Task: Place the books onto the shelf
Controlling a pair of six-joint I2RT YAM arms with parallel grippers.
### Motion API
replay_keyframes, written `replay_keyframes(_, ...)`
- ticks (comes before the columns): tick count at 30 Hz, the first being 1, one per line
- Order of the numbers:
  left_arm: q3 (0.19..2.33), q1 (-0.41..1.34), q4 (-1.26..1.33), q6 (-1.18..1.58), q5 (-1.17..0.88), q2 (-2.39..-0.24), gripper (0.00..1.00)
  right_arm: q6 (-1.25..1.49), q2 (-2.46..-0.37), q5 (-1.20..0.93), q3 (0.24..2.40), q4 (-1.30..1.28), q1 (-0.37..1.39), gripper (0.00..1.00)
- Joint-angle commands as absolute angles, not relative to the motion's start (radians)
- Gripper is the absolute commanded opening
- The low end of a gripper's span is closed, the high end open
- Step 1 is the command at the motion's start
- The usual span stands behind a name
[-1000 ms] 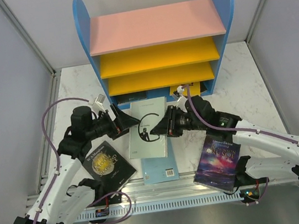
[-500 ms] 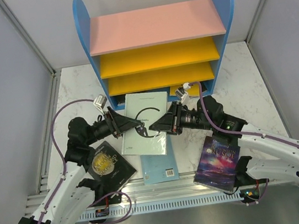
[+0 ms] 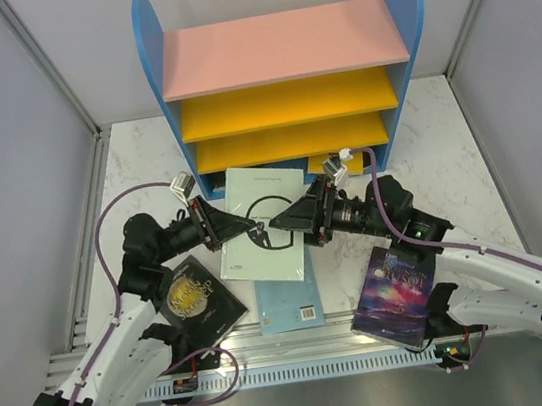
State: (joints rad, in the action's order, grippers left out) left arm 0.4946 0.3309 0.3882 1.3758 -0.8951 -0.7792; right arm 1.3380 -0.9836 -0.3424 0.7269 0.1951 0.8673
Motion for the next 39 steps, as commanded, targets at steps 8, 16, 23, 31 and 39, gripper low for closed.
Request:
replay_keyframes(8, 0.699, 0.328, 0.305, 1.429, -0.586, -0.842, 0.02, 1.505, -0.775, -0.224, 0.569, 0.318, 0.867, 0.98)
replay_keyframes(16, 0.715, 0.330, 0.314, 1.460, -0.540, -0.887, 0.02, 1.513, -0.827, -0.129, 0.655, 0.360, 0.871, 0.98)
replay_keyframes(23, 0.677, 0.330, 0.341, 1.499, -0.537, -0.881, 0.02, 1.482, -0.937, -0.068, 0.782, 0.377, 0.871, 0.94)
replay_keyframes(31, 0.661, 0.330, 0.299, 1.494, -0.540, -0.847, 0.02, 1.460, -0.960, -0.006, 0.842, 0.332, 0.871, 0.22)
replay_keyframes(39, 0.718, 0.330, 0.126, 1.388, -0.584, -0.841, 0.18, 1.348, -0.927, 0.057, 0.957, 0.114, 0.858, 0.00)
